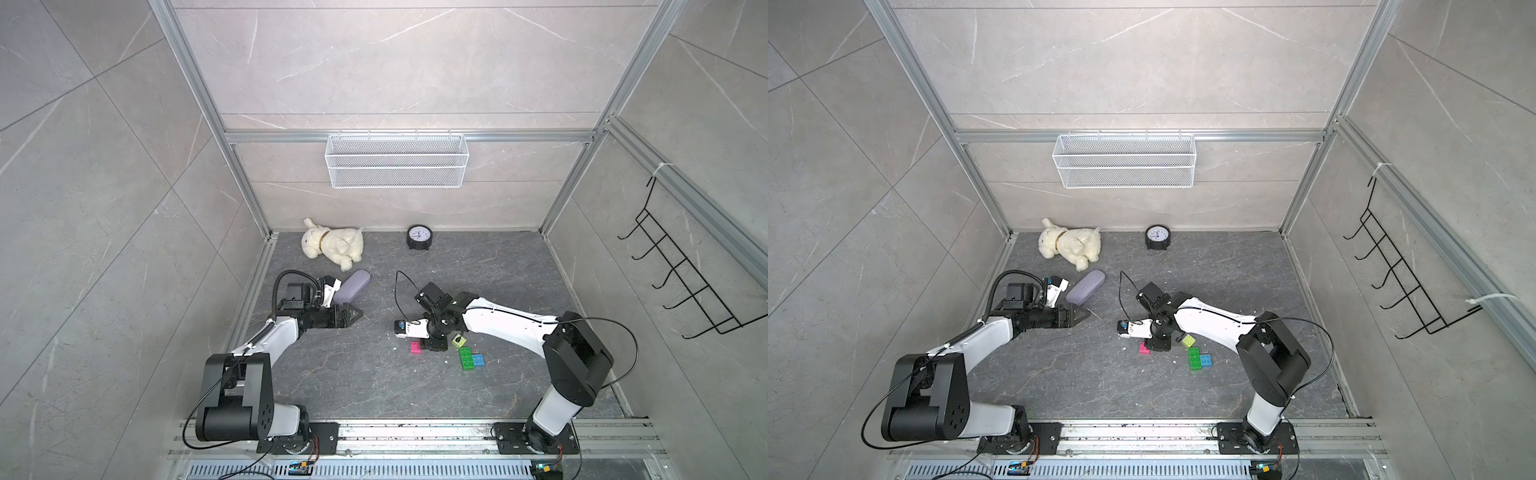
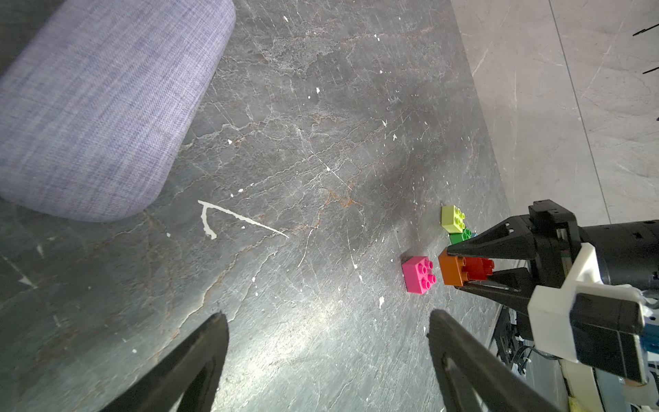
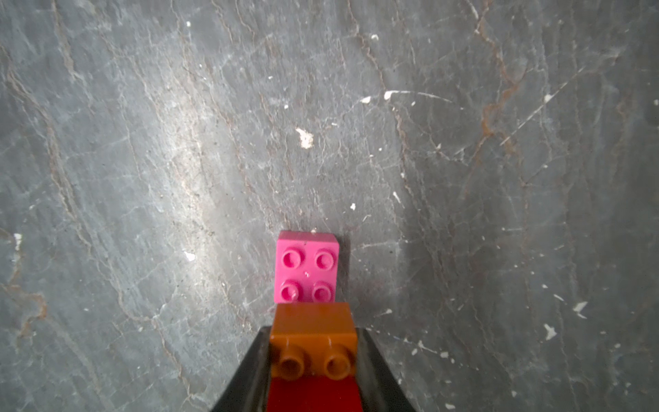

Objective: Assemble the letter y with lego
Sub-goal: Assemble the lego brick with the lego brick.

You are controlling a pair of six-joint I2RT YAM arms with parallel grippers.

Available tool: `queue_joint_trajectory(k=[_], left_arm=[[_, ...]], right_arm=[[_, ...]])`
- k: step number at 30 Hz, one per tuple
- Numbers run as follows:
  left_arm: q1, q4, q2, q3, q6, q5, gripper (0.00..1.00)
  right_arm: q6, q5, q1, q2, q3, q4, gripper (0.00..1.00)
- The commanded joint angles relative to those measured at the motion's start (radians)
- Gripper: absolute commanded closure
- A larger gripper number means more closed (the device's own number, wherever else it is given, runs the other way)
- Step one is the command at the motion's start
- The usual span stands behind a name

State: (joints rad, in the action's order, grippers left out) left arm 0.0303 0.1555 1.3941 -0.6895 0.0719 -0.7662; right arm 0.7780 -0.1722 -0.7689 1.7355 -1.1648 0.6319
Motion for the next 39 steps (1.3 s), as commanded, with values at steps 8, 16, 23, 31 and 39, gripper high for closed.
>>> queue_joint_trajectory(k=[8, 16, 23, 31, 39], left_arm=[[-0.001, -0.016, -0.003, -0.008, 0.009, -0.016, 0.09], [0.000, -0.017, -0.003, -0.008, 0.009, -0.018, 0.10], [-0.001, -0.016, -0.001, -0.008, 0.012, -0.016, 0.10], [-0.001, -0.017, 0.000, -0.010, 0.011, -0.014, 0.10], [-0.001, -0.016, 0.000, -0.010, 0.012, -0.012, 0.10]], right_arm=[[-0.003, -0.023, -0.016, 0.057, -0.055, 0.036, 0.69], [-0.003, -0.030, -0.023, 0.074, -0.043, 0.045, 0.70], [0.000, 0.003, -0.024, 0.088, -0.023, 0.053, 0.70], [0.014, 0.045, -0.024, 0.089, -0.009, 0.084, 0.70], [0.012, 0.051, -0.024, 0.075, -0.009, 0.098, 0.70]])
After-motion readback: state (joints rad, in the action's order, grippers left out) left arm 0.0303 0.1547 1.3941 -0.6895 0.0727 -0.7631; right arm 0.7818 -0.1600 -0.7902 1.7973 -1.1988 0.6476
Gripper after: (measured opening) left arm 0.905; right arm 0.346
